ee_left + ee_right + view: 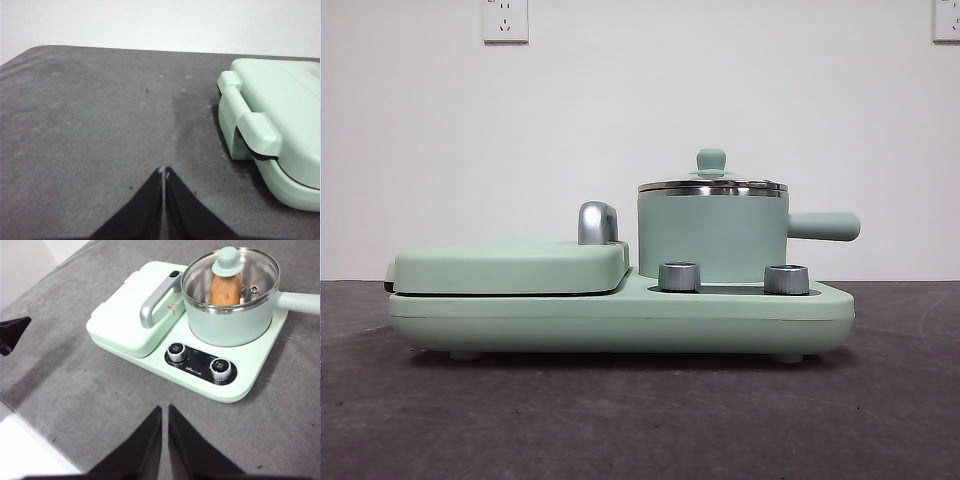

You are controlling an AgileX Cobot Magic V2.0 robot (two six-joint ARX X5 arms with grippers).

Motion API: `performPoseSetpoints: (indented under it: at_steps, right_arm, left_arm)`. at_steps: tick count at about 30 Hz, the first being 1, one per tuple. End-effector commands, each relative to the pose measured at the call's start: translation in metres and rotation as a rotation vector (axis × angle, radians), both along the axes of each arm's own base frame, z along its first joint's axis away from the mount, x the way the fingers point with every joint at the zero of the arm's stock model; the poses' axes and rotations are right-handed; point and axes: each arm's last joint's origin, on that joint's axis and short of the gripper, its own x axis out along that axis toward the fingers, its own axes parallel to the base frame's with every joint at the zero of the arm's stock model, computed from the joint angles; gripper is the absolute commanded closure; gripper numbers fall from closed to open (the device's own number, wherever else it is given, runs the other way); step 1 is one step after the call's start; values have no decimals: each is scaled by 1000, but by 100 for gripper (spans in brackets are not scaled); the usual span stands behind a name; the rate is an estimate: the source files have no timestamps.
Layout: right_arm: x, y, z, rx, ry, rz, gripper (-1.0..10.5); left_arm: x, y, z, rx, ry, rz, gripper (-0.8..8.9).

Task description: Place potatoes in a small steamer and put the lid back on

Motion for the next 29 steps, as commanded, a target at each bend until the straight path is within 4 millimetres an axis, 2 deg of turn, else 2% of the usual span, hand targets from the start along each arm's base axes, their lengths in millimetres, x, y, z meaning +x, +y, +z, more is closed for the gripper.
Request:
performPoseSetpoints:
  at_steps: [1,9,14,21,25,29]
  right_arm:
    - [0,0,3,7,-19,9,928]
    - [-1,0,3,19,-37,8,928]
    - [4,-10,-12,32,-158,-126,931]
    - [14,-35,-92,-91,-260,-538,931]
    - [17,-43,-135,-165,-294,-631,931]
    - [23,-47,-166,-174,-342,-665,930]
  left_arm:
    - [1,0,-7,-5,24,2,808]
    - [1,0,-7,-5,24,2,808]
    - [1,0,-7,-5,24,3,808]
    - [1,0,-7,-5,24,3,808]
    - [1,0,-7,-5,23,2,808]
    - [1,0,-7,-5,23,2,808]
